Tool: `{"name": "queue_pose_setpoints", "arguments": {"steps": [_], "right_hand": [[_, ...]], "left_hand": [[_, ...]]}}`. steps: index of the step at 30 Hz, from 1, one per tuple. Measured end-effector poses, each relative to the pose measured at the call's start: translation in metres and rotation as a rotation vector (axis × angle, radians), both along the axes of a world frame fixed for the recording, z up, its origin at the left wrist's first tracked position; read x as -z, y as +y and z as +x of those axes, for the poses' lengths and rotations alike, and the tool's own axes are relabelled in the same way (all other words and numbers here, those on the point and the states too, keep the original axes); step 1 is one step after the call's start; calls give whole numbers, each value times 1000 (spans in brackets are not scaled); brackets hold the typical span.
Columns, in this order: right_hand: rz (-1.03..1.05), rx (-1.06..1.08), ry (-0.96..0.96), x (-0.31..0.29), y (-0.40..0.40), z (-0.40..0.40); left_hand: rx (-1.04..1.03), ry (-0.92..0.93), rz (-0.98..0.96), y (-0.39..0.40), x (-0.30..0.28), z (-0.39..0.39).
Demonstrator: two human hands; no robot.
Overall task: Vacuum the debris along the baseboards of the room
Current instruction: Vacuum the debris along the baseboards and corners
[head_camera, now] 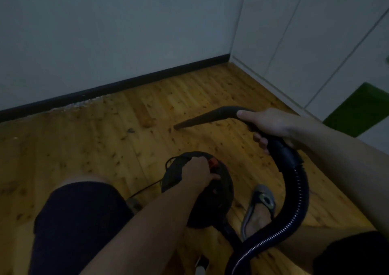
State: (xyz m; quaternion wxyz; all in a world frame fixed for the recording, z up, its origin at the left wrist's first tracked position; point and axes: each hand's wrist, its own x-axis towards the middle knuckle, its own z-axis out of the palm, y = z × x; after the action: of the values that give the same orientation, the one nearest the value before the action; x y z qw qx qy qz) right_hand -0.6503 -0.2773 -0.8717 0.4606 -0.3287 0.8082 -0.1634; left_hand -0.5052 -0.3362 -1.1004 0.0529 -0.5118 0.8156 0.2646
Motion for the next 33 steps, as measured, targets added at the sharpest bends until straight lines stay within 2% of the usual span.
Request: {"name": "queue_pose_setpoints", "arguments": {"steps": [11,22,33], "right_hand": [[-34,-148,-24,12,-27,57],[-23,-317,65,4,-39,101],[5,-369,146,-15,-29,89]], "left_hand": [[-214,16,14,1,2,56],[-406,17,46,12,2,110],[-385,66,75,46,-1,97]]}}
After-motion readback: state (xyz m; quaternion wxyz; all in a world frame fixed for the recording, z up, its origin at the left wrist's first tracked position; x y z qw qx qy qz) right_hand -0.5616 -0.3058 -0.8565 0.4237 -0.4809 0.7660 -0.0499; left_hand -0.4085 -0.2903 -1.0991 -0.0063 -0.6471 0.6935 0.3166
